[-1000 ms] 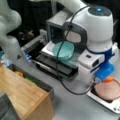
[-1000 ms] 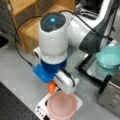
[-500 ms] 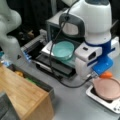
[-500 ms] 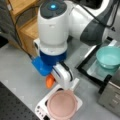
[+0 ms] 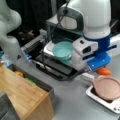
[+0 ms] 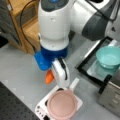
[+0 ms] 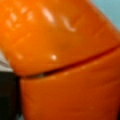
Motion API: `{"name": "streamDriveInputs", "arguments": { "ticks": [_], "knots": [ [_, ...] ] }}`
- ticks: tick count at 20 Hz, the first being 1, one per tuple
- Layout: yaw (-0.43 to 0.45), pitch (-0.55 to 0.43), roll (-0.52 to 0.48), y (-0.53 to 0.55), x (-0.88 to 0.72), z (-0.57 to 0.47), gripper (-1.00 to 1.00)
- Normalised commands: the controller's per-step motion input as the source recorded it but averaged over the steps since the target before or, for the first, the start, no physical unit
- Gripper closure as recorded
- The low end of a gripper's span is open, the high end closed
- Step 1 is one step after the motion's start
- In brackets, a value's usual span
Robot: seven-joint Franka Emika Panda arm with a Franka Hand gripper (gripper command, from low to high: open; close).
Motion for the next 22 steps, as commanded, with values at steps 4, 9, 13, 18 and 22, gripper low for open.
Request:
{"name": "streamDriveInputs", "arguments": {
  "ticks": [4, 9, 13, 18, 22],
  "knots": [
    [-0.374, 0.156, -0.041, 0.1, 0.06, 0.14, 1.0],
    [-0.454, 0.136, 0.055, 0.15, 0.1, 0.2, 1.0],
    [-0.483, 0.141, 0.134, 0.12, 0.08, 0.21, 1.0],
    [-0.522, 0.176, 0.185, -0.04, 0.13, 0.24, 1.0],
    [-0.582, 0.105, 0.18, -0.22, 0.16, 0.32, 1.0]
  ]
}}
